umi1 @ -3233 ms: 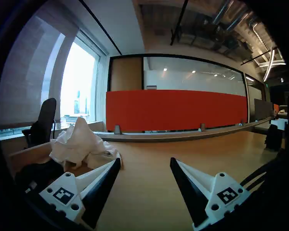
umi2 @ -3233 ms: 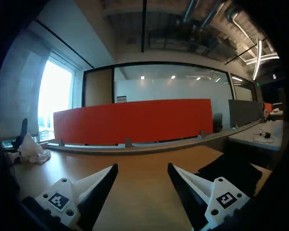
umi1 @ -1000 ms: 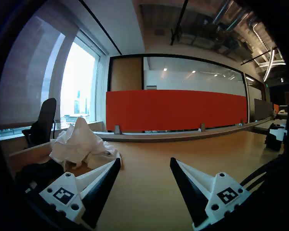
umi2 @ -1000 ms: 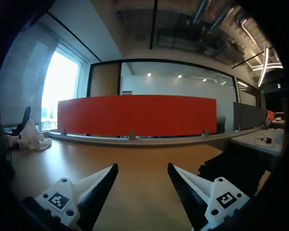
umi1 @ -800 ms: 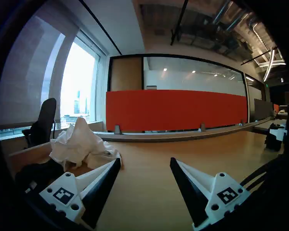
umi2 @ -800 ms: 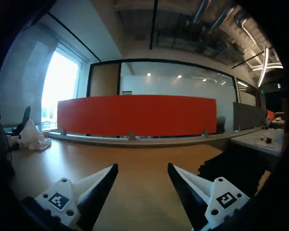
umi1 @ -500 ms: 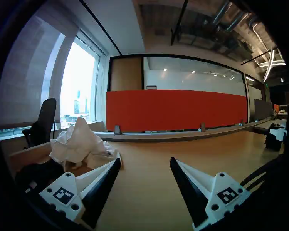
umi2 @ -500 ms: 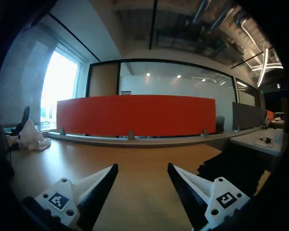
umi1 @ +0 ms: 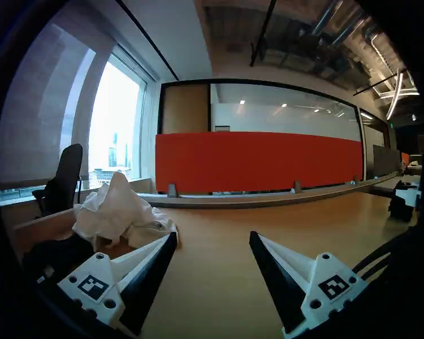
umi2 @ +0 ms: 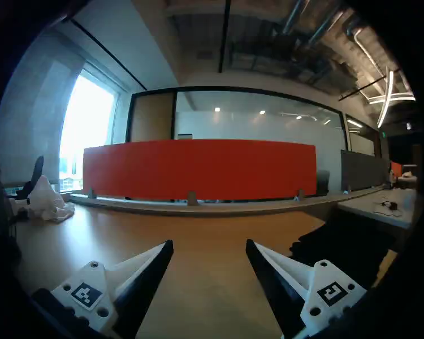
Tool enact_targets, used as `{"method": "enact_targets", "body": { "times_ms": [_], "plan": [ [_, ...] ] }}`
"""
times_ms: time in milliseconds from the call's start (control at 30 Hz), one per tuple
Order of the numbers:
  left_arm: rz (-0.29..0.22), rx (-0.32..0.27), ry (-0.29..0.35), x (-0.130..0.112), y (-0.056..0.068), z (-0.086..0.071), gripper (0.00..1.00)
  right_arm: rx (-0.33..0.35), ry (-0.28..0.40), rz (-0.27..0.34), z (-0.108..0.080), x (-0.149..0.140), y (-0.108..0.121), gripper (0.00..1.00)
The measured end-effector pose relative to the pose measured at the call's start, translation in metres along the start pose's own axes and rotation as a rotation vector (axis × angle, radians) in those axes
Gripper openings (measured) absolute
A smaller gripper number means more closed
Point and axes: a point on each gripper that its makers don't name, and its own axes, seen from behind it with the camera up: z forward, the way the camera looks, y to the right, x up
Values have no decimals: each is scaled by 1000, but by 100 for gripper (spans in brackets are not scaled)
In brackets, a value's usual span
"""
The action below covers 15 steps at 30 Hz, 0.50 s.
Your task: Fold towel
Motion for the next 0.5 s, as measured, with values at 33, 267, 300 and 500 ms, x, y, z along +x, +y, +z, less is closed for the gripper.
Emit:
{"method": "enact_targets", "body": {
  "times_ms": [33,267,300,500],
  "plan": [
    [0,0,0,0,0,0,95,0,0,0,0,0,0,100],
    [0,0,0,0,-1,0,95,0,0,1,0,-1,0,100],
    [0,0,0,0,-1,0,95,0,0,1,0,-1,0,100],
    [0,0,0,0,-1,0,95,0,0,1,0,-1,0,100]
  ]
}}
